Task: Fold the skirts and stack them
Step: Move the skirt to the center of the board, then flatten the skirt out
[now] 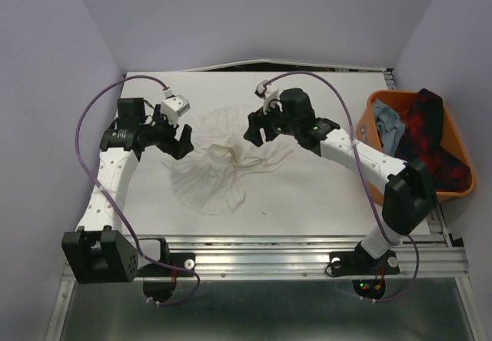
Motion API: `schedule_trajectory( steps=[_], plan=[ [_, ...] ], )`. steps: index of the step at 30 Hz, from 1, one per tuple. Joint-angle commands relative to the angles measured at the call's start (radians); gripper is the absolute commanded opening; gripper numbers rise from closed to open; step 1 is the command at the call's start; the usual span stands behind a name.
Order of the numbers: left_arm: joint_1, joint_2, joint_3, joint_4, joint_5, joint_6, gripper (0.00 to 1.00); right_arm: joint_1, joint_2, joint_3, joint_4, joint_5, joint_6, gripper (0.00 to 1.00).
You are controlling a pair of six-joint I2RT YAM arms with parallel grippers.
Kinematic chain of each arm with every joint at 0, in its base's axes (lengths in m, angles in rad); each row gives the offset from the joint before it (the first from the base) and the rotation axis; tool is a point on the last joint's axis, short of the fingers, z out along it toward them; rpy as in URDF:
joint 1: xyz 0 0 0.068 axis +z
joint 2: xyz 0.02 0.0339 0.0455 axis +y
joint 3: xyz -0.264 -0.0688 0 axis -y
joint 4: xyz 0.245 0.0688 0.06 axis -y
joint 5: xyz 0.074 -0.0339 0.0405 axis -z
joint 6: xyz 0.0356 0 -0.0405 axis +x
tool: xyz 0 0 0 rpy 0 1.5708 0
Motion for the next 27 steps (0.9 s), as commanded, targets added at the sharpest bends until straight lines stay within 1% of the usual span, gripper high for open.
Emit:
schedule_trajectory(
  steps=[1,2,3,4,5,6,8,10,11,15,20,23,27],
  plan=[
    [-0.107,0.024,0.037,0.02,-0.078,0.165,0.89,-0.099,-0.084,-0.146,-0.08,-0.128,0.062,0.72],
    [-0.14,0.032,0.037,0.036,-0.092,0.194,0.88,-0.108,-0.103,-0.196,-0.092,-0.16,0.08,0.69],
    [-0.15,0.05,0.039,0.039,-0.097,0.233,0.86,-0.117,-0.112,-0.221,-0.106,-0.216,0.088,0.67],
    [-0.159,0.061,0.037,0.037,-0.08,0.349,0.84,-0.117,-0.118,-0.245,-0.106,-0.24,0.097,0.66],
    [-0.159,0.069,0.036,0.01,-0.049,0.434,0.82,-0.117,-0.123,-0.268,-0.103,-0.26,0.111,0.65],
    [-0.161,0.084,0.033,0.005,-0.019,0.503,0.8,-0.117,-0.124,-0.307,-0.082,-0.284,0.142,0.63],
    [-0.165,0.109,0.045,0.026,-0.019,0.582,0.8,-0.117,-0.12,-0.328,-0.062,-0.3,0.159,0.59],
    [-0.168,0.178,0.083,-0.015,-0.006,0.648,0.8,-0.117,-0.101,-0.333,-0.051,-0.301,0.145,0.58],
    [-0.176,0.231,0.13,-0.082,-0.002,0.715,0.8,-0.117,-0.085,-0.327,-0.048,-0.304,0.13,0.57],
    [-0.193,0.33,0.204,-0.168,-0.025,0.792,0.79,-0.117,-0.031,-0.307,-0.054,-0.318,0.067,0.57],
    [-0.236,0.357,0.177,-0.122,-0.054,0.823,0.78,-0.117,-0.015,-0.305,-0.054,-0.285,-0.033,0.6],
    [-0.259,0.382,0.177,-0.131,-0.069,0.841,0.76,-0.117,-0.014,-0.307,-0.054,-0.26,-0.079,0.63],
    [-0.292,0.394,0.172,-0.127,-0.066,0.854,0.75,-0.117,-0.022,-0.305,-0.055,-0.24,-0.142,0.72]
  ],
)
